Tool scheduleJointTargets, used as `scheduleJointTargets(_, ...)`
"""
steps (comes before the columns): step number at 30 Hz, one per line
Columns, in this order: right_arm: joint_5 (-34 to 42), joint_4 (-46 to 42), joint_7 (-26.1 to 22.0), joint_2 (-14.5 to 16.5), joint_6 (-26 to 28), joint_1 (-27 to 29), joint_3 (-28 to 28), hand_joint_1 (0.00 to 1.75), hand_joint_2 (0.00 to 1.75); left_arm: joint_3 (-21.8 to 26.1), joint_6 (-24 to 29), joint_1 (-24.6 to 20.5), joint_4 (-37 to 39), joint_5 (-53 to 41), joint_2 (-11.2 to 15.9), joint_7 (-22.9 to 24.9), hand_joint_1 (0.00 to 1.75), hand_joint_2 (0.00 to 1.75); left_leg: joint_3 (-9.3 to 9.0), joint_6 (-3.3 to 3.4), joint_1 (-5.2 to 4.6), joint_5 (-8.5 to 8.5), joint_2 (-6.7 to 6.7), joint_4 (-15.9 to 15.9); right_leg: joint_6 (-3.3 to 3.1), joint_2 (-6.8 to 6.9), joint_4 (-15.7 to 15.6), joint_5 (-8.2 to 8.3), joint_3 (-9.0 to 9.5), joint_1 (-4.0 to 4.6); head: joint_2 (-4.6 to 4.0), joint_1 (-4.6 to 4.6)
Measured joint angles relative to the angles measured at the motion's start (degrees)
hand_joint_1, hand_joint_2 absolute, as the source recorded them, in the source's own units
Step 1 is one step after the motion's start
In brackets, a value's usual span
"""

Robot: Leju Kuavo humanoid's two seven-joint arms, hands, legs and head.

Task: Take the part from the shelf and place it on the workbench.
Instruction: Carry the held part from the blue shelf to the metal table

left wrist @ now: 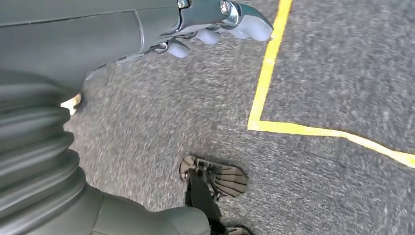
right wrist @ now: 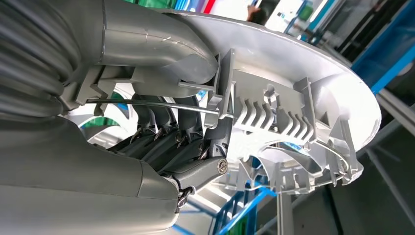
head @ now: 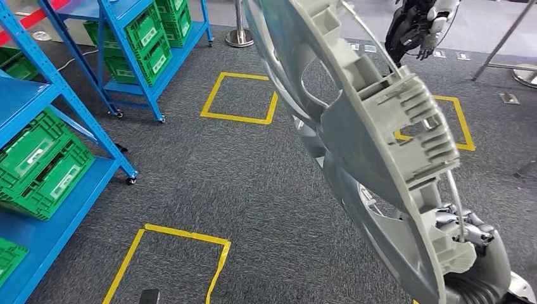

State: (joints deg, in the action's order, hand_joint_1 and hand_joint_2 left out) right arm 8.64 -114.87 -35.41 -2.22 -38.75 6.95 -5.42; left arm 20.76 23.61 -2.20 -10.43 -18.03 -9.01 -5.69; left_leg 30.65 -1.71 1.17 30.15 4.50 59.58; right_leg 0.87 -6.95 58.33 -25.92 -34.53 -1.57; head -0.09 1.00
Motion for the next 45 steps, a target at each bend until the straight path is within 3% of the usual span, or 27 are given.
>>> scheduleJointTargets(1, -0.05, -0.22, -0.10, 0.12, 0.02, 0.18, -0.06, 1.75, 1.75, 0.00, -0.09, 0.00, 0.02, -0.02, 0.00, 0.02, 0.00, 1.75, -0.30, 0.21, -0.07, 0.10, 0.46, -0.71, 0.51, -0.76, -0.03, 0.23, -0.30, -0.07, 0.00, 0.01)
scheduleJointTargets(3, -0.21, -0.66, -0.32, 0.26, 0.05, 0.67, -0.28, 1.75, 1.75, 0.01, -0.22, -0.04, 0.01, -0.03, 0.02, 0.04, 0.00, 1.75, -0.30, 1.11, -0.26, -0.16, -0.87, -0.82, 1.40, -1.91, -0.31, 0.74, -0.76, -0.29, 0.00, 0.02)
scheduleJointTargets(5, -0.66, -1.07, -0.48, 0.38, 0.13, 0.96, -0.51, 1.75, 1.75, 0.02, -0.26, -0.14, -0.03, -0.08, 0.06, 0.03, 0.00, 1.75, -0.25, 2.09, -0.29, -0.62, -2.43, -1.12, 1.76, 0.84, 1.29, -0.16, -1.77, -0.06, 0.00, -0.19)
scheduleJointTargets(7, -1.40, -1.33, -0.52, 0.69, 0.27, 0.84, -0.51, 1.75, 1.75, 0.03, -0.35, -0.10, -0.05, -0.26, 0.09, 0.10, 0.00, 1.75, 0.01, 2.75, -0.58, -0.85, -4.21, -1.30, 1.72, 5.21, 7.58, -3.67, -4.73, 0.38, 0.00, -0.49)
scheduleJointTargets(9, -2.22, -1.42, -0.44, 1.21, 0.50, 0.73, -0.37, 1.75, 1.75, 0.03, -0.42, 0.03, -0.04, -0.45, 0.14, 0.21, 0.00, 1.75, 0.36, 3.06, -1.02, -0.90, -6.09, -1.26, 1.59, 6.50, 14.99, -7.00, -7.98, 0.49, 0.00, -0.58)
scheduleJointTargets(10, -2.58, -1.44, -0.34, 1.47, 0.64, 0.70, -0.30, 1.75, 1.75, 0.03, -0.45, 0.04, -0.04, -0.51, 0.16, 0.23, 0.00, 1.75, 0.47, 3.13, -1.23, -0.92, -6.99, -1.24, 1.43, 6.61, 16.48, -7.35, -8.38, 0.55, 0.00, -0.58)
scheduleJointTargets(11, -2.86, -1.46, -0.24, 1.70, 0.77, 0.63, -0.22, 1.75, 1.75, 0.02, -0.48, 0.00, -0.04, -0.53, 0.18, 0.23, 0.00, 1.75, 0.54, 3.17, -1.43, -0.93, -7.84, -1.23, 1.17, 6.74, 15.72, -6.73, -7.58, 0.66, 0.00, -0.58)
scheduleJointTargets(12, -3.09, -1.48, -0.11, 1.86, 0.86, 0.48, -0.13, 1.75, 1.75, 0.03, -0.50, -0.05, -0.04, -0.53, 0.17, 0.22, 0.00, 1.75, 0.54, 3.19, -1.61, -0.93, -8.67, -1.23, 0.77, 7.16, 12.63, -5.33, -5.50, 0.88, 0.00, -0.59)
scheduleJointTargets(14, -3.36, -1.62, 0.07, 2.07, 0.95, -0.01, 0.06, 1.75, 1.75, 0.04, -0.52, -0.17, -0.05, -0.53, 0.10, 0.25, 0.00, 1.75, 0.40, 3.14, -1.95, -0.86, -10.11, -1.22, -0.40, 9.91, 4.24, -2.87, -0.31, 1.71, 0.00, -0.52)
scheduleJointTargets(16, -3.43, -1.81, 0.13, 2.21, 1.01, -0.44, 0.31, 1.75, 1.75, 0.04, -0.52, -0.28, -0.05, -0.53, 0.01, 0.37, 0.00, 1.75, 0.28, 2.82, -2.10, -0.83, -11.25, -1.22, -1.24, 11.75, -0.06, -2.06, 2.01, 2.44, 0.00, -0.46)
scheduleJointTargets(18, -3.35, -1.97, 0.07, 2.30, 1.05, -0.59, 0.48, 1.75, 1.75, 0.04, -0.52, -0.37, -0.05, -0.52, -0.13, 0.61, 0.00, 1.75, 0.13, 2.32, -2.12, -0.82, -12.30, -1.32, -1.57, 10.60, -0.49, -1.69, 1.81, 2.53, 0.00, -0.46)
scheduleJointTargets(19, -3.28, -2.08, 0.01, 2.32, 1.05, -0.60, 0.55, 1.75, 1.75, 0.04, -0.52, -0.41, -0.06, -0.52, -0.20, 0.73, 0.00, 1.75, 0.10, 1.99, -2.08, -0.61, -11.96, -1.18, -1.73, 9.96, -0.77, -1.42, 1.80, 2.38, 0.00, -0.44)
scheduleJointTargets(21, -3.16, -2.22, -0.06, 2.40, 1.03, -0.80, 0.79, 1.75, 1.75, 0.04, -0.50, -0.47, -0.07, -0.51, -0.27, 0.89, 0.00, 1.75, 1.15, 1.24, -1.91, 1.42, -8.75, 1.62, -2.12, 8.62, -1.30, -0.83, 1.84, 1.84, 0.00, -0.38)
scheduleJointTargets(23, -3.11, -2.24, -0.05, 2.52, 1.02, -1.00, 1.13, 1.75, 1.75, 0.04, -0.48, -0.30, -0.03, -0.46, -0.26, 1.01, 0.00, 1.75, 4.28, 0.68, -1.55, 5.11, -5.36, 8.72, -2.38, 7.24, -1.35, -0.55, 1.61, 1.66, 0.00, -0.32)
scheduleJointTargets(25, -2.98, -2.21, -0.02, 2.60, 0.99, -1.04, 1.29, 1.75, 1.75, 0.04, -0.28, -0.01, 0.03, -0.40, -0.26, 1.28, 0.00, 1.75, 7.00, 0.34, -1.24, 6.82, -4.69, 14.51, -2.38, 5.54, -1.19, -0.40, 1.33, 1.57, 0.00, -0.30)
scheduleJointTargets(26, -2.82, -2.16, 0.05, 2.61, 0.97, -1.09, 1.31, 1.75, 1.75, 0.04, -0.11, 0.06, 0.04, -0.38, -0.26, 1.47, 0.00, 1.75, 7.04, 0.21, -1.08, 6.00, -4.62, 14.47, -2.29, 4.62, -1.04, -0.35, 1.24, 1.48, 0.00, -0.30)
scheduleJointTargets(27, -2.57, -2.09, 0.17, 2.61, 0.95, -1.21, 1.31, 1.75, 1.75, 0.04, 0.07, 0.08, 0.06, -0.42, -0.27, 1.68, 0.00, 1.75, 6.04, 0.08, -0.88, 4.20, -4.36, 12.23, -2.14, 3.71, -0.86, -0.33, 1.18, 1.35, 0.00, -0.30)
scheduleJointTargets(28, -2.25, -2.02, 0.32, 2.61, 0.93, -1.39, 1.31, 1.75, 1.75, 0.04, 0.21, 0.08, 0.05, -0.49, -0.27, 1.84, 0.00, 1.75, 4.26, -0.05, -0.61, 1.97, -3.55, 8.35, -1.92, 2.83, -0.64, -0.36, 1.12, 1.20, 0.00, -0.29)
scheduleJointTargets(30, -1.52, -1.93, 0.64, 2.60, 0.95, -1.93, 1.29, 1.75, 1.75, 0.03, 0.38, 0.06, 0.08, -0.66, -0.37, 2.03, 0.00, 1.75, 1.19, -0.14, -0.15, -0.46, -0.82, 1.47, -1.19, 1.23, -0.17, -0.39, 0.71, 1.03, 0.00, -0.28)
scheduleJointTargets(32, -0.96, -1.91, 0.82, 2.56, 0.98, -2.30, 1.28, 1.75, 1.75, 0.03, 0.46, 0.02, 0.10, -0.72, -0.48, 2.11, 0.00, 1.75, 0.35, 0.38, -0.16, -0.36, 0.32, -0.64, -0.26, -0.24, -0.06, -0.10, 0.03, 0.88, 0.00, -0.26)
scheduleJointTargets(34, -0.59, -1.91, 0.86, 2.41, 0.95, -2.29, 1.20, 1.75, 1.75, 0.06, 0.52, -0.05, 0.05, -0.74, -0.51, 2.12, 0.00, 1.75, 0.28, 1.37, -0.31, -0.66, -1.08, -0.93, 0.55, -0.98, -0.13, 0.27, -0.49, 0.61, 0.00, -0.26)
scheduleJointTargets(36, -0.33, -1.91, 0.87, 2.23, 0.87, -2.31, 1.09, 1.75, 1.75, 0.08, 0.52, -0.13, -0.02, -0.76, -0.55, 1.98, 0.00, 1.75, 0.19, 2.28, -0.34, -1.10, -2.63, -1.36, 0.99, 1.85, 2.07, -1.03, -1.75, 0.74, 0.00, -0.49)
scheduleJointTargets(38, -0.08, -1.82, 0.87, 2.10, 0.74, -2.34, 1.05, 1.75, 1.75, 0.09, 0.52, -0.02, -0.06, -0.76, -0.58, 1.68, 0.00, 1.75, 0.28, 2.73, -0.54, -1.21, -4.30, -1.51, 1.21, 5.54, 8.82, -4.63, -5.02, 0.97, 0.00, -0.74)
scheduleJointTargets(40, 0.24, -1.51, 0.72, 2.00, 0.58, -2.15, 1.05, 1.75, 1.75, 0.10, 0.52, 0.14, -0.06, -0.73, -0.58, 1.27, 0.00, 1.75, 0.43, 2.87, -0.81, -1.12, -6.17, -1.44, 1.31, 6.48, 15.53, -7.16, -8.23, 0.96, 0.00, -0.77)
scheduleJointTargets(41, 0.44, -1.24, 0.53, 1.96, 0.49, -2.04, 1.04, 1.75, 1.75, 0.10, 0.52, 0.15, -0.06, -0.70, -0.58, 1.08, 0.00, 1.75, 0.45, 2.92, -0.91, -1.06, -7.08, -1.42, 1.25, 6.61, 16.15, -6.90, -8.42, 0.97, 0.00, -0.77)
scheduleJointTargets(43, 0.90, -0.56, -0.01, 1.91, 0.25, -1.92, 0.98, 1.75, 1.75, 0.11, 0.52, 0.07, -0.06, -0.67, -0.61, 0.89, 0.00, 1.75, 0.32, 2.90, -1.06, -0.87, -8.69, -1.39, 0.86, 7.53, 10.40, -3.80, -5.05, 1.12, 0.00, -0.77)
scheduleJointTargets(45, 1.17, 0.06, -0.53, 1.89, 0.02, -1.99, 0.92, 1.75, 1.75, 0.11, 0.52, 0.03, -0.05, -0.66, -0.63, 0.96, 0.00, 1.75, 0.05, 2.59, -1.30, -0.59, -9.91, -1.35, 0.10, 10.16, 2.65, -1.38, -0.71, 1.65, 0.00, -0.74)
